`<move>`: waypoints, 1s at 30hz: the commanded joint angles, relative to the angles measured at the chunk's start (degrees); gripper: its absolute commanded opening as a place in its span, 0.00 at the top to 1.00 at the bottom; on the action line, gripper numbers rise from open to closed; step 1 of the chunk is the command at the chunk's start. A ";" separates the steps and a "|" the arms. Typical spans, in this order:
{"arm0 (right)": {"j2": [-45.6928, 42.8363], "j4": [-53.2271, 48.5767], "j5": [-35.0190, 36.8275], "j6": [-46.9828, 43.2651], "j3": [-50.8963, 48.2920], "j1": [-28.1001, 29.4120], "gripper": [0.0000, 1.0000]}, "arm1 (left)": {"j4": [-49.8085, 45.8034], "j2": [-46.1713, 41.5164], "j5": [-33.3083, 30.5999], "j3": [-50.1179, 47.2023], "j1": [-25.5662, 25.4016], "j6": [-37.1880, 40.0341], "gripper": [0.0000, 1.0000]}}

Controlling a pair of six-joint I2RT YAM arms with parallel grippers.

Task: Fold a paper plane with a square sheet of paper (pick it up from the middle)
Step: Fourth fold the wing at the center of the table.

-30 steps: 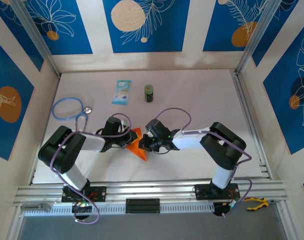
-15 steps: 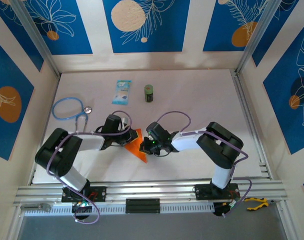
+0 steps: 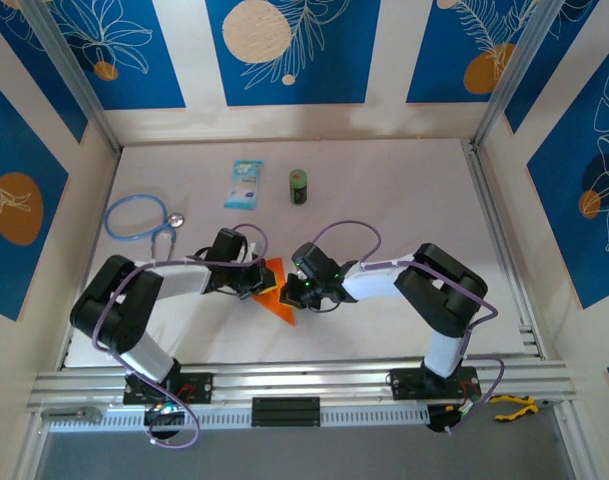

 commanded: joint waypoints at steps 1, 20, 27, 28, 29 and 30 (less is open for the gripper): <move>1.70 -8.25 1.61 -0.95 -1.01 -0.34 0.98 | -6.06 1.80 -0.89 2.66 -0.29 3.14 0.96; 2.89 -14.55 4.51 -2.78 -0.49 0.45 0.99 | -5.13 8.93 -0.27 7.78 11.65 7.88 0.97; 3.10 -14.63 4.11 -3.25 -0.49 0.37 0.99 | -4.64 10.35 -0.62 9.58 15.64 6.83 0.97; 3.19 -14.71 4.00 -3.38 -0.51 0.37 0.99 | -4.87 10.20 -0.81 9.68 16.16 6.77 0.97; 3.19 -14.74 4.00 -3.49 -0.51 0.37 0.99 | -5.01 10.15 -1.10 9.80 16.57 6.77 0.97; 3.12 -14.85 4.03 -3.56 -0.55 0.37 0.99 | -5.28 9.98 -1.62 9.89 17.06 6.77 0.97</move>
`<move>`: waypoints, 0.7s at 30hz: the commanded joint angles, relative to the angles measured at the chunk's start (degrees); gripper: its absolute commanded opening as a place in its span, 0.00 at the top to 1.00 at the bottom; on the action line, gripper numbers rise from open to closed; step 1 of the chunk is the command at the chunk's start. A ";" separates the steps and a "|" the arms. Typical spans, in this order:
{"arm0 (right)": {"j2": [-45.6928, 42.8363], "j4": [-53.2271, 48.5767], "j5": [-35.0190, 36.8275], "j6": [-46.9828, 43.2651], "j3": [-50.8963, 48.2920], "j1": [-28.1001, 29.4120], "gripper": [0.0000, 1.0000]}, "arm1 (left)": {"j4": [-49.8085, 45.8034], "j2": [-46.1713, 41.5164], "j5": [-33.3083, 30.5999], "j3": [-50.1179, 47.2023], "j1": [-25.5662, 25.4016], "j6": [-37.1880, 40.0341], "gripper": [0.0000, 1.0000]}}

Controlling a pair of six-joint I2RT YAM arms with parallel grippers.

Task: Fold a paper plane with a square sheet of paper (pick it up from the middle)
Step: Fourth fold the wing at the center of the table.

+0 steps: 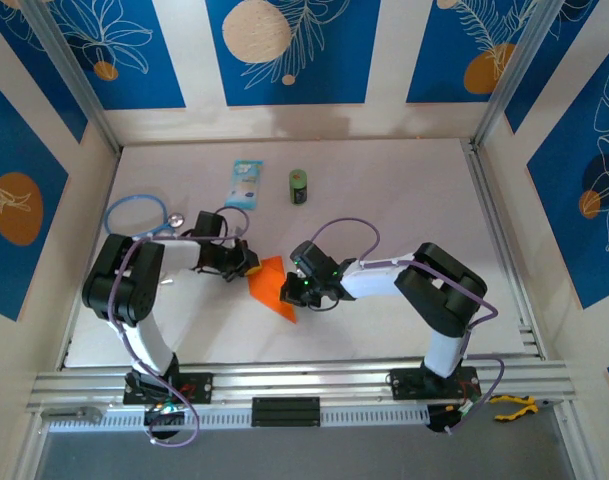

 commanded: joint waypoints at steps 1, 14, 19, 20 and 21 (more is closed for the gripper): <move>2.91 -11.84 2.11 -1.39 -2.15 0.11 0.99 | -1.23 0.80 -6.98 1.37 2.99 0.98 0.97; 0.46 -18.89 3.11 -8.61 -0.57 -3.02 0.99 | -2.21 -6.56 -6.79 2.86 3.07 -0.13 0.94; -0.57 -20.26 3.42 -10.06 -0.45 -4.61 0.99 | -0.83 -10.93 -4.25 0.57 -0.18 -0.29 0.93; -0.61 -20.35 3.38 -9.90 -0.39 -4.72 0.99 | -0.20 -11.03 -3.46 0.22 -1.32 -0.51 0.93; -0.61 -20.22 3.44 -9.64 -0.47 -4.79 0.99 | 0.53 -10.91 -2.48 -0.06 -2.76 -0.69 0.93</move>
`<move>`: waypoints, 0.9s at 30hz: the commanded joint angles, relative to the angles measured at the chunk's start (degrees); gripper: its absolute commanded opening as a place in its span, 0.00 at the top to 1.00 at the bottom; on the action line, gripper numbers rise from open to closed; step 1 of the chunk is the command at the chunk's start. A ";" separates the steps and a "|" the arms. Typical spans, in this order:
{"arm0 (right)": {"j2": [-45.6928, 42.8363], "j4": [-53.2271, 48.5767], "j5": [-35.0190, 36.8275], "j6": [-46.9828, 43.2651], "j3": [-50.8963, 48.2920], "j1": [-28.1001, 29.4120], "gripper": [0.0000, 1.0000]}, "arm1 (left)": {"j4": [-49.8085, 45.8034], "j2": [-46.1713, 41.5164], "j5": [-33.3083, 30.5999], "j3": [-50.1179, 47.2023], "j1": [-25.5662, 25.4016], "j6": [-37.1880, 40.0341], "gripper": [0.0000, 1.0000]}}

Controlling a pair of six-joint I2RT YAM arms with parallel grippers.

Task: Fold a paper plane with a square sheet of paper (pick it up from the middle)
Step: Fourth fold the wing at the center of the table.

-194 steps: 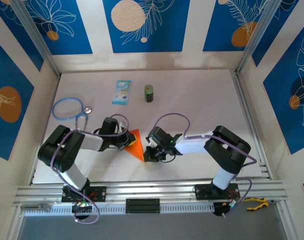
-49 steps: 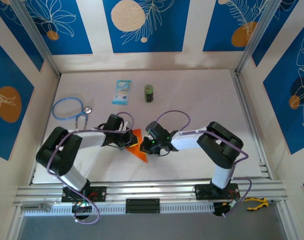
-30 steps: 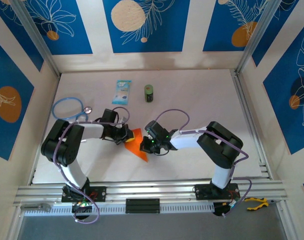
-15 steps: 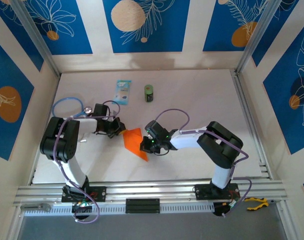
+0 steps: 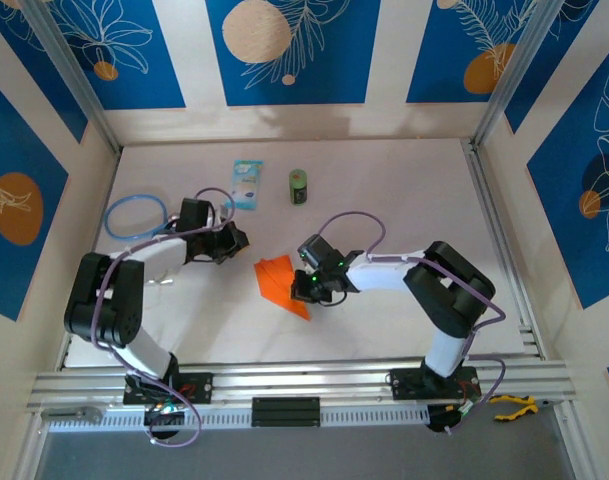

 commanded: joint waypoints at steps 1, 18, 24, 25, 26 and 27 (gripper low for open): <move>1.44 -9.66 3.92 -1.23 -1.86 -0.88 0.99 | 1.42 -0.16 3.93 -1.39 -4.53 -0.07 0.93; -1.47 -4.96 2.80 0.63 -2.16 0.00 0.99 | 0.72 13.17 2.29 -0.69 -9.23 1.98 0.97; -2.43 -0.79 -0.68 -0.43 0.43 -0.06 0.98 | 2.15 13.26 4.81 -2.07 -7.75 3.13 0.97; -2.00 -0.03 -1.26 -0.50 1.37 0.06 0.98 | 2.59 13.35 5.15 -2.29 -7.75 3.08 0.97; -1.46 0.31 -1.50 -0.59 2.26 0.16 0.98 | 3.08 13.43 5.44 -2.42 -7.77 3.00 0.97; -0.75 0.76 -1.77 -0.77 3.34 0.17 0.98 | 3.53 13.61 5.75 -2.53 -7.75 2.83 0.98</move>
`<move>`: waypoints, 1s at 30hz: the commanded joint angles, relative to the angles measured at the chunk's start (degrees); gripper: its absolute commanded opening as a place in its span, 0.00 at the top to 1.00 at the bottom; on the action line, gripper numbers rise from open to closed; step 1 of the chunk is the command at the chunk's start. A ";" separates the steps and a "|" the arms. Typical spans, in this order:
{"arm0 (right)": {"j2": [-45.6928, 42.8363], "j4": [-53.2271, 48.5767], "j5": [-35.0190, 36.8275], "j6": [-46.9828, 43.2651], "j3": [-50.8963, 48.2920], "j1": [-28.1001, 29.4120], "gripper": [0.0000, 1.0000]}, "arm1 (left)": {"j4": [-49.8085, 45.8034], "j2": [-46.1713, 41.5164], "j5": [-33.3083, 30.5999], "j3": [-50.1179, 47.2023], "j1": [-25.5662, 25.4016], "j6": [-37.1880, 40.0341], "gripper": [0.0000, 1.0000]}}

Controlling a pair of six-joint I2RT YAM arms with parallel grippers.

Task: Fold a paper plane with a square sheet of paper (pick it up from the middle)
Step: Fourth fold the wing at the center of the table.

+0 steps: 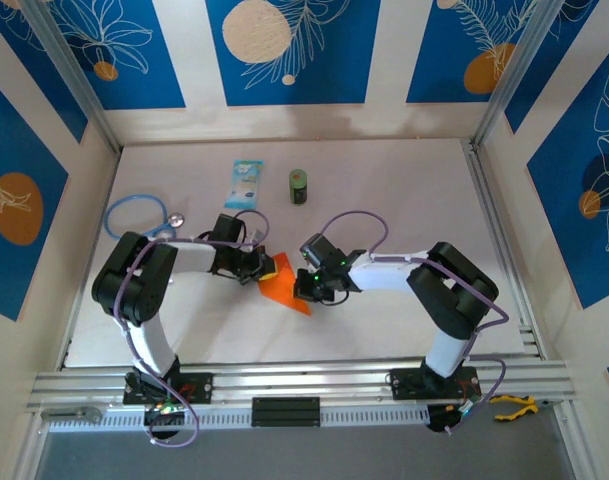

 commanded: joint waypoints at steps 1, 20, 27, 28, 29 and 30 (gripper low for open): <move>1.03 1.29 -2.36 -1.10 3.74 0.20 0.98 | 0.42 1.94 -0.66 -1.74 0.84 1.13 0.97; 9.49 9.61 -5.71 3.76 1.08 0.14 0.97 | -0.04 1.61 -0.60 -1.46 1.17 1.57 0.98; 3.08 11.76 -5.00 3.51 -6.83 1.18 0.97 | -0.49 1.76 -1.10 -1.49 2.14 1.89 0.99; 2.29 12.05 -5.17 3.32 -7.91 1.23 0.97 | -0.55 1.77 -1.17 -1.55 2.24 1.91 0.99; 1.33 12.10 -5.09 3.35 -9.33 1.20 0.97 | -0.54 1.77 -1.11 -1.52 2.28 1.96 0.99; 0.35 12.40 -5.08 3.30 -10.71 1.26 0.96 | -0.56 1.68 -1.15 -1.59 2.33 1.90 0.99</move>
